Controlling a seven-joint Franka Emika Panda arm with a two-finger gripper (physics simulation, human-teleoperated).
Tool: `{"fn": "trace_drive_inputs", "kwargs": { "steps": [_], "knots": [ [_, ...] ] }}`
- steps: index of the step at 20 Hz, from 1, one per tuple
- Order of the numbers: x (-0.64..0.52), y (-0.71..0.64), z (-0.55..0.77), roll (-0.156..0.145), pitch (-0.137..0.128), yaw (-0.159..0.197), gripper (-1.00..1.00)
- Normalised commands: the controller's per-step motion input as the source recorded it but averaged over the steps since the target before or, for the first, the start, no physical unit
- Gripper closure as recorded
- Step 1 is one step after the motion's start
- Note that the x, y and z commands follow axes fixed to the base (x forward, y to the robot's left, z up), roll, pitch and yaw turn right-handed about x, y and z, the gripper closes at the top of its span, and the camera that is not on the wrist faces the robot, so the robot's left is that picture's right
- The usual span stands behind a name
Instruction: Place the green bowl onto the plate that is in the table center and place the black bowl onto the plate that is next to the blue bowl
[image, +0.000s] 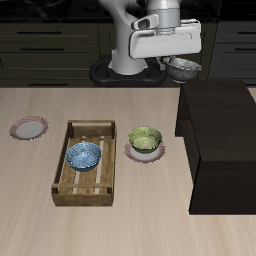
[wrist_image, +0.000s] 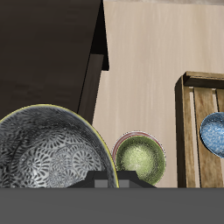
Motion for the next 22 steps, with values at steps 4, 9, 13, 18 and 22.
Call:
{"fn": "trace_drive_inputs", "kwargs": {
  "steps": [4, 9, 13, 18, 22],
  "knots": [
    [-0.32, -0.31, 0.02, 0.009, -0.018, 0.019, 1.0],
    [-0.23, -0.34, 0.03, -0.006, -0.015, 0.01, 1.0],
    [-0.21, -0.44, 0.03, -0.018, -0.021, 0.0, 1.0],
    [-0.18, -0.48, -0.1, -0.022, -0.003, -0.008, 1.0],
    [-0.17, -0.38, -0.09, -0.013, -0.007, -0.016, 1.0]
  ]
}}
